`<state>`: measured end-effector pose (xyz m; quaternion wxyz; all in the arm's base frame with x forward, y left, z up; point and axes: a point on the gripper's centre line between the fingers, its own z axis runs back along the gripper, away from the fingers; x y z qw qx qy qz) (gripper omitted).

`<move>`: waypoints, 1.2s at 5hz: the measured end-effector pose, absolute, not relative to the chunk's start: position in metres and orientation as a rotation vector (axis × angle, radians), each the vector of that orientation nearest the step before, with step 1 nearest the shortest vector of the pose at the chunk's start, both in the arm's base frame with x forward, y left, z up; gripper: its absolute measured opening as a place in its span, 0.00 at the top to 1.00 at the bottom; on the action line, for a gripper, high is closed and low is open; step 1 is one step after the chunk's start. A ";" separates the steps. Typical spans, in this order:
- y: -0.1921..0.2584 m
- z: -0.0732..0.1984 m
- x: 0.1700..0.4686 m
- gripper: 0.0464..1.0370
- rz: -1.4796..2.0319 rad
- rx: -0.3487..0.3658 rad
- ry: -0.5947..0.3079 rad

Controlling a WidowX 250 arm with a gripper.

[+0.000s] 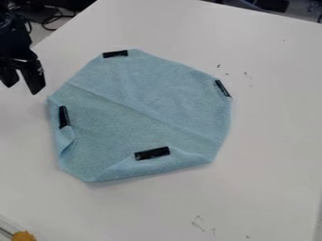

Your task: Fold the cloth from bottom right to top left

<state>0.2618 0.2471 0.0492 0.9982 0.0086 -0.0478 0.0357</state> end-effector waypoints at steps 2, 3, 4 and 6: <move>0.227 0.034 0.261 0.04 0.064 0.035 -0.121; 0.208 0.059 0.264 0.04 0.015 0.145 -0.243; 0.170 0.076 0.265 0.04 0.011 0.176 -0.282; 0.096 0.074 0.275 0.04 -0.030 0.157 -0.283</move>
